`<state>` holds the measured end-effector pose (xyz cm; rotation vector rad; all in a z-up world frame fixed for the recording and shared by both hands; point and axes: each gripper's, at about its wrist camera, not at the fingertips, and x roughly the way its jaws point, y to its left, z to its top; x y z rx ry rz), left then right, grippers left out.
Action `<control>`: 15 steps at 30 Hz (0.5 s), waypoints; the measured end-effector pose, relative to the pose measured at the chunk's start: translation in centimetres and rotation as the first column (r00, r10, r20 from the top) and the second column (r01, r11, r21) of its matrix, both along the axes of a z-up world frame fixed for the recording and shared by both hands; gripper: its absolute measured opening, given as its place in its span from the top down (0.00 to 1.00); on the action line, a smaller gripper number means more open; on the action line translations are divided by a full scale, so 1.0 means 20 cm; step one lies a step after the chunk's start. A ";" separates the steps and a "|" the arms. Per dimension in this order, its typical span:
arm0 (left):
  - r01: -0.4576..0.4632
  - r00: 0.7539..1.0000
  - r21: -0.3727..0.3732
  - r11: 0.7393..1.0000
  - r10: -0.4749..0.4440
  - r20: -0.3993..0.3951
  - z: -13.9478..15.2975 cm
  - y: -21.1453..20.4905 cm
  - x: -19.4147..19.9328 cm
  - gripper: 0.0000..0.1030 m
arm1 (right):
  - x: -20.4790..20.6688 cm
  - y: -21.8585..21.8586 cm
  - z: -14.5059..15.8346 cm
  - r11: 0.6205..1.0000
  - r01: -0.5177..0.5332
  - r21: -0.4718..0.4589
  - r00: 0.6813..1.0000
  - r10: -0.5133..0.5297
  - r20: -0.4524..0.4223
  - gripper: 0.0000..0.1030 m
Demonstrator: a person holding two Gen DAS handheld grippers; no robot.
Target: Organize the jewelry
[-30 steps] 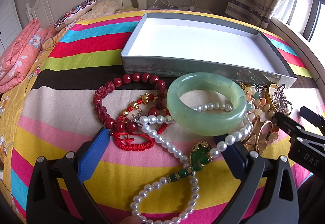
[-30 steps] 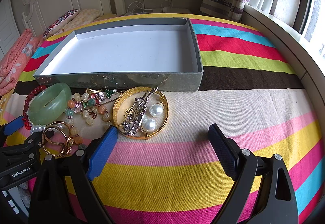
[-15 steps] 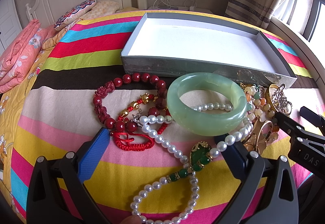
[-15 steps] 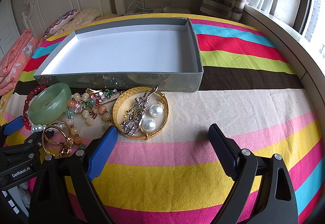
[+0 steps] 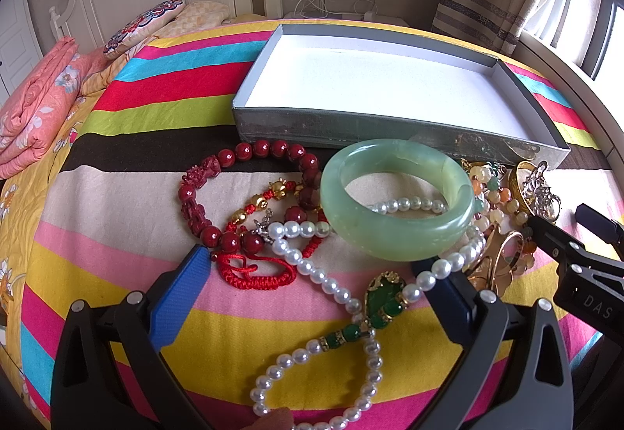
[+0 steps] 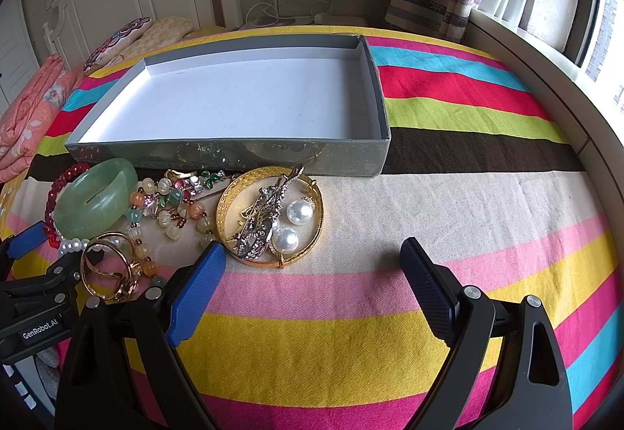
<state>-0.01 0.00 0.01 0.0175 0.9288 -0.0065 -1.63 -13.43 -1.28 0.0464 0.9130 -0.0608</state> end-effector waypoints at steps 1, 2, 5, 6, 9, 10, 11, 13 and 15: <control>0.000 1.000 0.000 1.000 0.000 0.000 0.00 0.00 0.00 0.02 | 0.00 0.00 0.00 1.000 -0.004 0.000 1.000 0.004 0.000 0.15; -0.001 1.000 0.000 1.000 0.001 0.000 0.00 0.00 0.00 0.02 | 0.00 0.00 0.00 1.000 -0.009 -0.001 1.000 0.009 -0.002 0.15; -0.005 1.000 0.002 1.000 0.005 -0.002 0.00 0.00 0.00 0.02 | -0.01 0.00 0.00 0.999 -0.041 -0.002 0.999 0.041 -0.021 0.15; -0.001 1.000 0.002 1.000 0.001 -0.005 0.00 0.00 0.00 0.02 | -0.01 0.00 0.01 0.998 -0.055 -0.001 0.998 0.055 -0.028 0.15; 0.030 0.999 0.002 1.000 -0.030 -0.017 0.00 0.01 -0.03 0.02 | -0.02 -0.01 0.01 0.996 -0.092 -0.002 0.995 0.092 -0.043 0.15; 0.044 0.999 0.000 0.999 -0.044 -0.019 0.00 0.02 -0.05 0.02 | -0.02 -0.01 0.01 0.994 -0.106 -0.001 0.993 0.106 -0.046 0.15; 0.061 0.998 -0.002 0.998 -0.061 -0.019 0.00 0.02 -0.08 0.02 | -0.02 -0.01 0.01 0.993 -0.121 0.000 0.992 0.121 -0.046 0.15; 0.082 0.997 -0.001 0.997 -0.082 -0.016 0.00 0.01 -0.13 0.02 | -0.04 -0.03 0.01 0.990 -0.140 0.014 0.989 0.141 -0.038 0.15; 0.110 0.994 -0.005 0.994 -0.110 -0.013 0.00 0.03 -0.18 0.02 | -0.05 -0.05 0.02 0.988 -0.142 0.053 0.989 0.143 -0.022 0.15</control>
